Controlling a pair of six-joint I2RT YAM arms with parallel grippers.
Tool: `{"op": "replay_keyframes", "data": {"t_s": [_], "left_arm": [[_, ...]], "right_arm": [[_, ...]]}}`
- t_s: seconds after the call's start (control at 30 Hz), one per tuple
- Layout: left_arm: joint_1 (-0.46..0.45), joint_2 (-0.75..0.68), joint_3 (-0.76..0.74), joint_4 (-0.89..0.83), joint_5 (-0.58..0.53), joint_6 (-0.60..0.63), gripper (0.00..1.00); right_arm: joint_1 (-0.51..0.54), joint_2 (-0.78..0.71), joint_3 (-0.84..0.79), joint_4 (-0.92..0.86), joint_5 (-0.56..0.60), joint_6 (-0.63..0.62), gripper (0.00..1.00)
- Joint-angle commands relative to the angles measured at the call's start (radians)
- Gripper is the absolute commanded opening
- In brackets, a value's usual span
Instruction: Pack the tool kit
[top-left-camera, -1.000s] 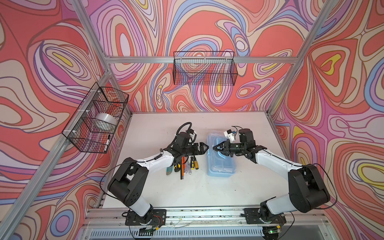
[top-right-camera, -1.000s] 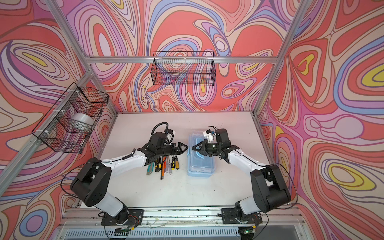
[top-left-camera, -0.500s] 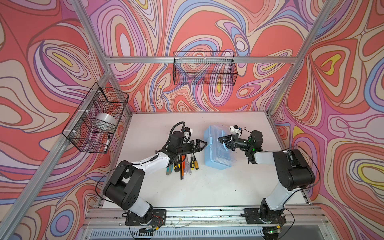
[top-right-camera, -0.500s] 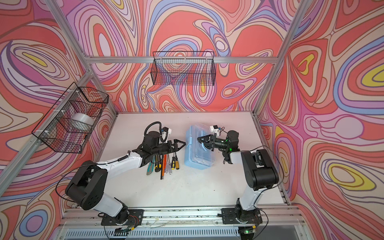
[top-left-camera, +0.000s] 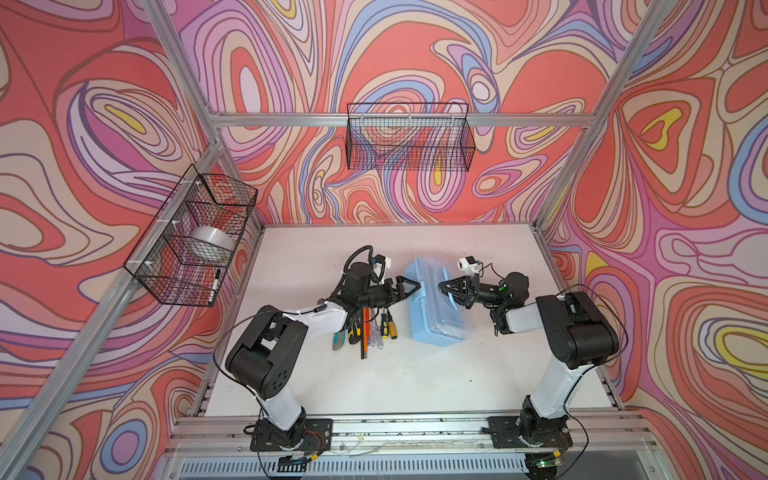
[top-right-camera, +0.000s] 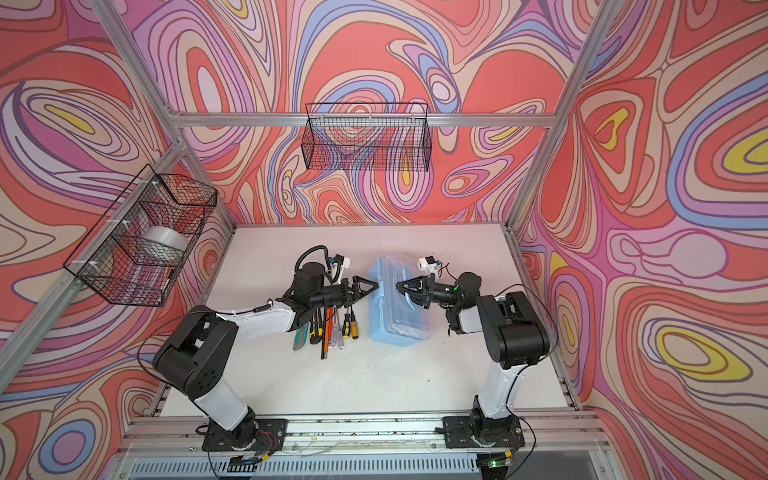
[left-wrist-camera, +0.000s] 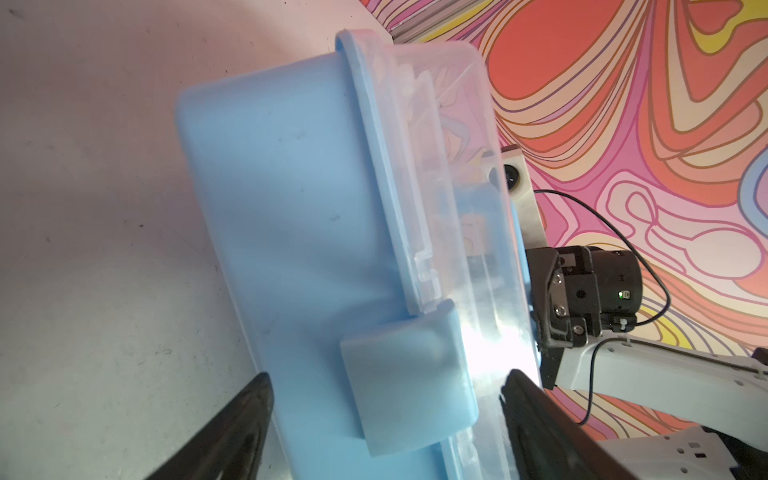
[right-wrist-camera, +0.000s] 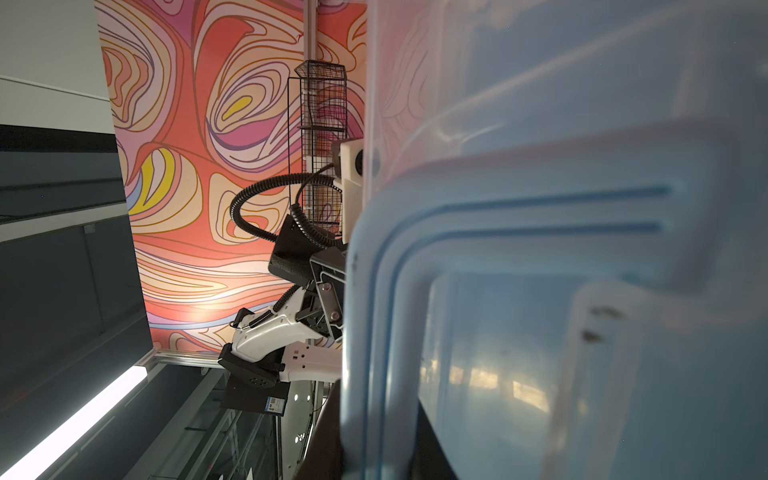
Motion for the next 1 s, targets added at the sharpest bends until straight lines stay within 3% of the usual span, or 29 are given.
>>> {"op": "replay_keyframes", "data": {"t_s": [0.0,0.27,0.47,0.63,0.77,0.97], "left_arm": [[-0.013,0.013,0.044,0.063,0.037,-0.029,0.86],[-0.033,0.030,0.062,0.108,0.077,-0.067,0.84],[-0.033,0.033,0.031,0.290,0.153,-0.203,0.84],[-0.032,0.023,0.021,0.430,0.181,-0.315,0.83],[-0.026,-0.006,0.030,0.443,0.181,-0.337,0.83],[-0.005,-0.059,0.046,0.398,0.171,-0.322,0.83]], "right_arm": [[-0.002,0.013,0.000,0.089,-0.005,-0.016,0.00],[-0.002,0.035,-0.001,0.087,0.001,-0.014,0.00],[-0.003,0.059,0.007,0.082,0.009,-0.002,0.00],[-0.007,0.054,0.001,-0.026,0.021,-0.076,0.00],[-0.006,0.000,0.006,-0.234,0.028,-0.212,0.00],[-0.007,-0.119,0.058,-0.708,0.053,-0.536,0.00]]}}
